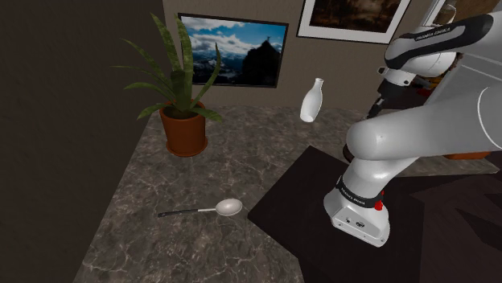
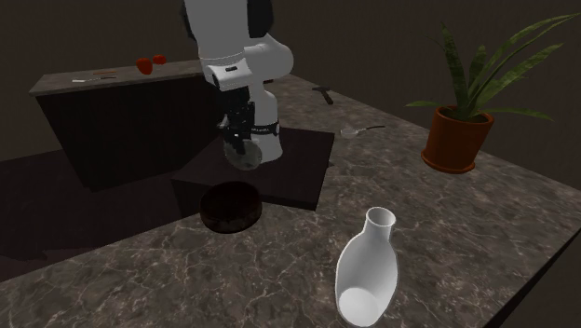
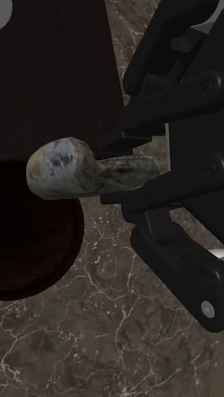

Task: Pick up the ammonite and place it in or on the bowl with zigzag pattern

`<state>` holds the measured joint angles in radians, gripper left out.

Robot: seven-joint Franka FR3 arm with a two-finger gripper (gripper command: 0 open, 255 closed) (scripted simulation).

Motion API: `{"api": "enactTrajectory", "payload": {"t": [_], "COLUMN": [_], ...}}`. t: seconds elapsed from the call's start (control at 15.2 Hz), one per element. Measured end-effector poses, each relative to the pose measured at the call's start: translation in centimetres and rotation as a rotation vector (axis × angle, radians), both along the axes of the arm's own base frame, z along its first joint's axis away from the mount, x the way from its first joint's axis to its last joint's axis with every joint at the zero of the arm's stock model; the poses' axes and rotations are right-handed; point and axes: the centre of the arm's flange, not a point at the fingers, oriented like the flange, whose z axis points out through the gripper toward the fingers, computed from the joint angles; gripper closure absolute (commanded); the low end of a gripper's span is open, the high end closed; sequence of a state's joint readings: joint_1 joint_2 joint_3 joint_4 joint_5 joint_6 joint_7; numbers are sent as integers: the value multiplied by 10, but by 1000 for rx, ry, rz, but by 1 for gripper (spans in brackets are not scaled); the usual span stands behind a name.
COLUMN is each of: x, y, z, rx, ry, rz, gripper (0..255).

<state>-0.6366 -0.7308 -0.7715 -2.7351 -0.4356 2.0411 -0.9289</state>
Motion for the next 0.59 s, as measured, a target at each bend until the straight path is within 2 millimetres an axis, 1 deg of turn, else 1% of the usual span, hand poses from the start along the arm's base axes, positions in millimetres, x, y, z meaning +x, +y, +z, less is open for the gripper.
{"api": "enactTrajectory", "payload": {"t": [0.13,0.2,0.33,0.59], "x": [-22,-32,-38,-41], "y": [-17,-23,-25,-26], "z": [1,-4,-11,-32], "rx": [0,0,0,1], "ry": [0,1,1,1], "rz": [0,0,1,2], "gripper": [255,255,255,255]}}
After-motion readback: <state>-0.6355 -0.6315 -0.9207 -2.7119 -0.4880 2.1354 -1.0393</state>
